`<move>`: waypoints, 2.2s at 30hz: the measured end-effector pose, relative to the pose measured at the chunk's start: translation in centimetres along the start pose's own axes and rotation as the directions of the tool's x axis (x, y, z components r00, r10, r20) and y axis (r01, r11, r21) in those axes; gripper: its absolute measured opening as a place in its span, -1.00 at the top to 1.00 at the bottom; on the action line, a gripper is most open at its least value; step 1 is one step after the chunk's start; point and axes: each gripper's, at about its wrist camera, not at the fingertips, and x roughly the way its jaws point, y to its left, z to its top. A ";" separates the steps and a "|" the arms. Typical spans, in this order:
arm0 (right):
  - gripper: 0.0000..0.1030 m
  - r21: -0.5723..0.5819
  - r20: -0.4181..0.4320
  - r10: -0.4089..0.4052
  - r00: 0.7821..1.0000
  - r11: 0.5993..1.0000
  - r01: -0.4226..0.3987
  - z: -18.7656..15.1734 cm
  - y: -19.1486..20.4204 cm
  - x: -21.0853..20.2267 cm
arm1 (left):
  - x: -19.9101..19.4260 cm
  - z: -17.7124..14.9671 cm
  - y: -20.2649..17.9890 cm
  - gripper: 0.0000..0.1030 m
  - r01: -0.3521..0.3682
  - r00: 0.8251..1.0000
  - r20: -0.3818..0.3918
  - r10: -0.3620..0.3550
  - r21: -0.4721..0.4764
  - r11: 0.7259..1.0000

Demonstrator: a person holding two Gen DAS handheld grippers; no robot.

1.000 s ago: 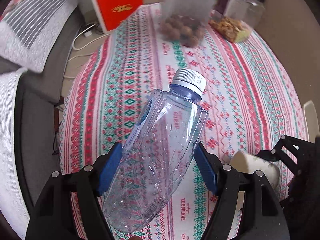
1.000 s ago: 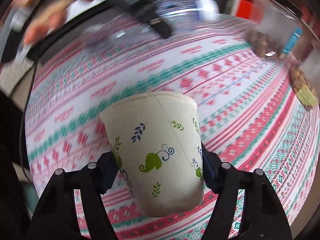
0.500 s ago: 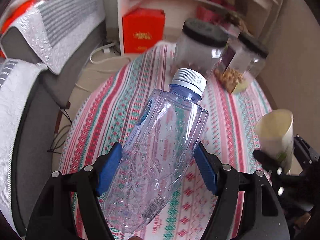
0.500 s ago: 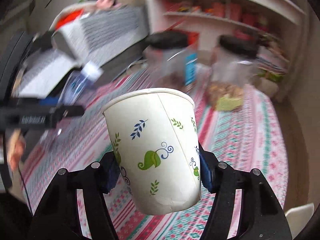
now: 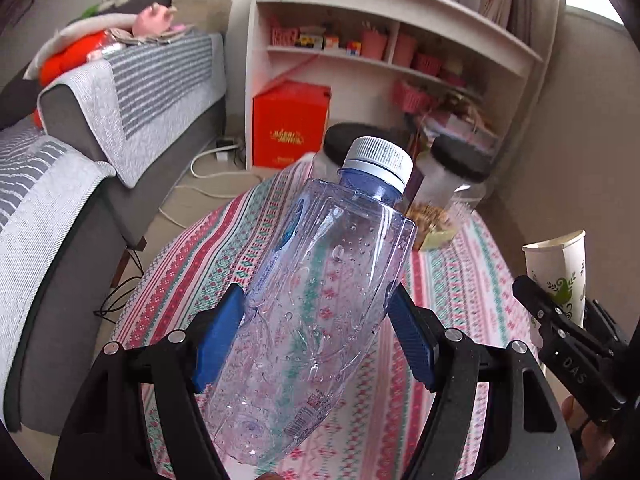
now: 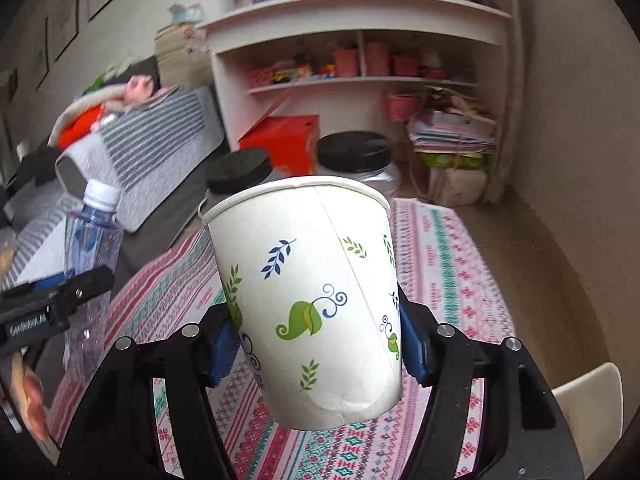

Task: Collect trash
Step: 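Carry the water bottle and paper cup over the white bin, then open the right gripper to drop the paper cup into the bin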

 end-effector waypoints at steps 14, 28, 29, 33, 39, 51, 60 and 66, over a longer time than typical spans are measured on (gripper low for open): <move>-0.22 0.092 0.083 -0.124 0.989 0.989 0.116 -0.5 -5.2 -4.4 | -2.6 -1.2 -6.2 -0.39 -0.002 0.990 0.143 -0.006 0.056 0.998; -0.23 0.164 0.108 -0.204 0.973 0.969 0.184 -1.1 -9.9 -7.8 | -3.4 -2.3 -12.7 -0.39 0.083 0.983 0.153 -0.105 0.145 0.986; -0.23 0.169 0.108 -0.211 0.972 0.967 0.191 -1.3 -10.3 -8.0 | -3.4 -2.4 -13.2 -0.39 0.090 0.982 0.152 -0.113 0.152 0.984; -0.23 0.190 0.104 -0.238 0.966 0.958 0.215 -1.6 -12.0 -9.0 | -3.5 -2.9 -15.0 -0.39 0.113 0.980 0.146 -0.139 0.172 0.979; -0.23 0.213 0.101 -0.284 0.954 0.942 0.258 -2.5 -14.4 -10.5 | -3.7 -3.6 -17.6 -0.39 0.147 0.976 0.130 -0.177 0.210 0.967; -0.28 0.303 0.050 -0.398 0.916 0.880 0.366 -5.2 -21.0 -14.2 | -3.9 -6.3 -24.1 -0.39 0.245 0.959 0.058 -0.277 0.315 0.917; -0.73 0.376 0.040 -0.504 0.863 0.808 0.454 -7.8 -25.9 -18.3 | -4.1 -8.8 -29.6 -0.39 0.358 0.928 -0.036 -0.371 0.360 0.862; -0.81 0.447 0.011 -0.580 0.815 0.732 0.515 -9.6 -29.7 -20.7 | -4.2 -11.0 -33.4 -0.39 0.436 0.897 -0.108 -0.429 0.384 0.814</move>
